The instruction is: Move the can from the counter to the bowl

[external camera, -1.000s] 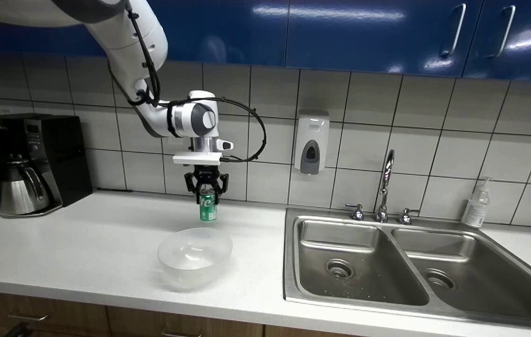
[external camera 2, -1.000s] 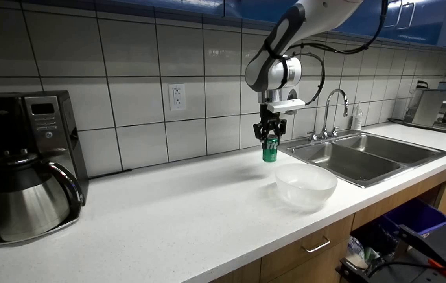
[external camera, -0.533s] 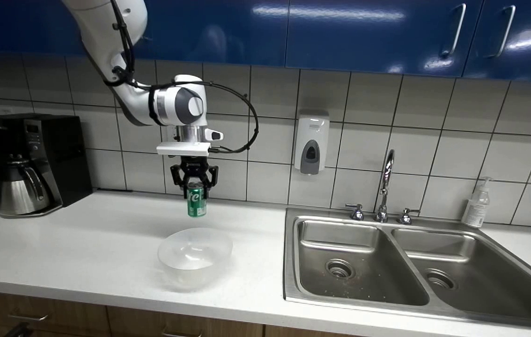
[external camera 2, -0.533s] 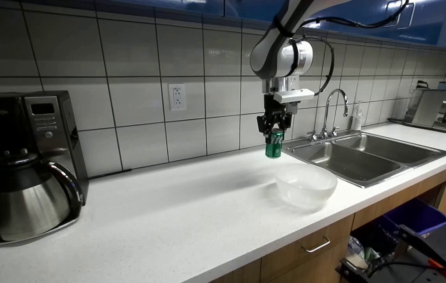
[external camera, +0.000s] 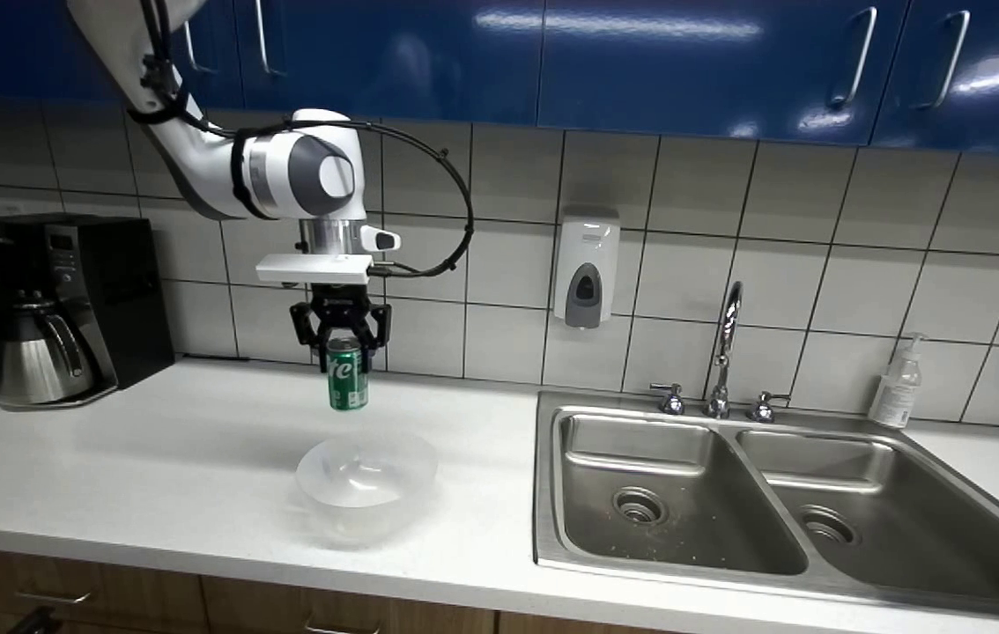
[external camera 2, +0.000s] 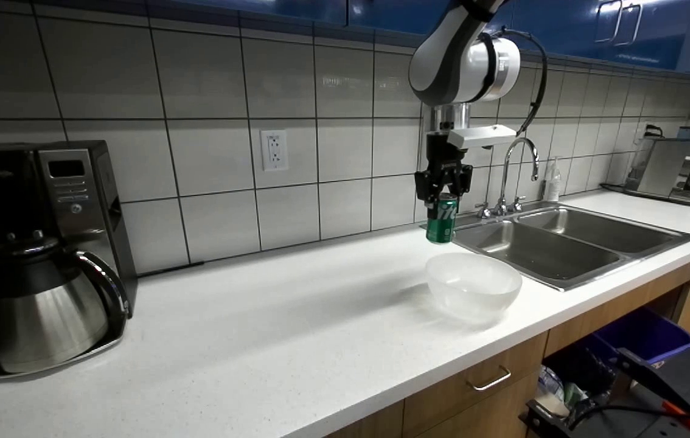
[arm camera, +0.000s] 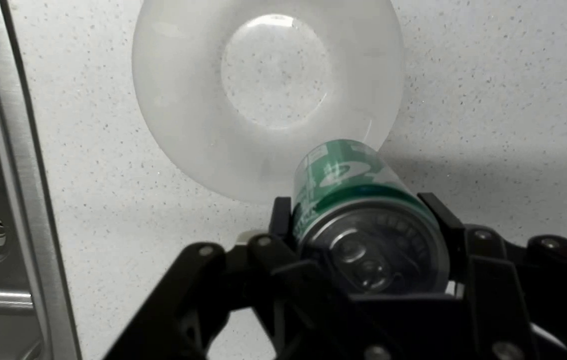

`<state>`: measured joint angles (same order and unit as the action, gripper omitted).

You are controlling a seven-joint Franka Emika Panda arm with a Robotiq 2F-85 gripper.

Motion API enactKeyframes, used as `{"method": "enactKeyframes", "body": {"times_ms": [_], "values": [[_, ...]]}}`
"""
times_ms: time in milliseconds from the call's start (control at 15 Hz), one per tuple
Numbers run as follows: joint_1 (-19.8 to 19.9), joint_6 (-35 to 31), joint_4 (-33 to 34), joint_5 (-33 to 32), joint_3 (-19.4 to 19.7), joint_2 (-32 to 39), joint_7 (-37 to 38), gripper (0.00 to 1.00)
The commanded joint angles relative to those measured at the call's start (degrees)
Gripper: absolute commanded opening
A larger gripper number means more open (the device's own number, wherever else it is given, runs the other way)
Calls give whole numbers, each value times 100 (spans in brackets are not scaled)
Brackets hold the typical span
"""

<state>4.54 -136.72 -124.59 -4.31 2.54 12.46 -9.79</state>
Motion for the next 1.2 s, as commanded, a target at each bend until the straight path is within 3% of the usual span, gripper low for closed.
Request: {"method": "enactKeyframes", "body": {"times_ms": [0,600,1133], "values": [[41,-383,-793,-156,101,-614,-71,39],[59,-1670,-1683,-662,405,-685,148,39],[100,-1881,-1777,-611,476,-418,78,39]]}}
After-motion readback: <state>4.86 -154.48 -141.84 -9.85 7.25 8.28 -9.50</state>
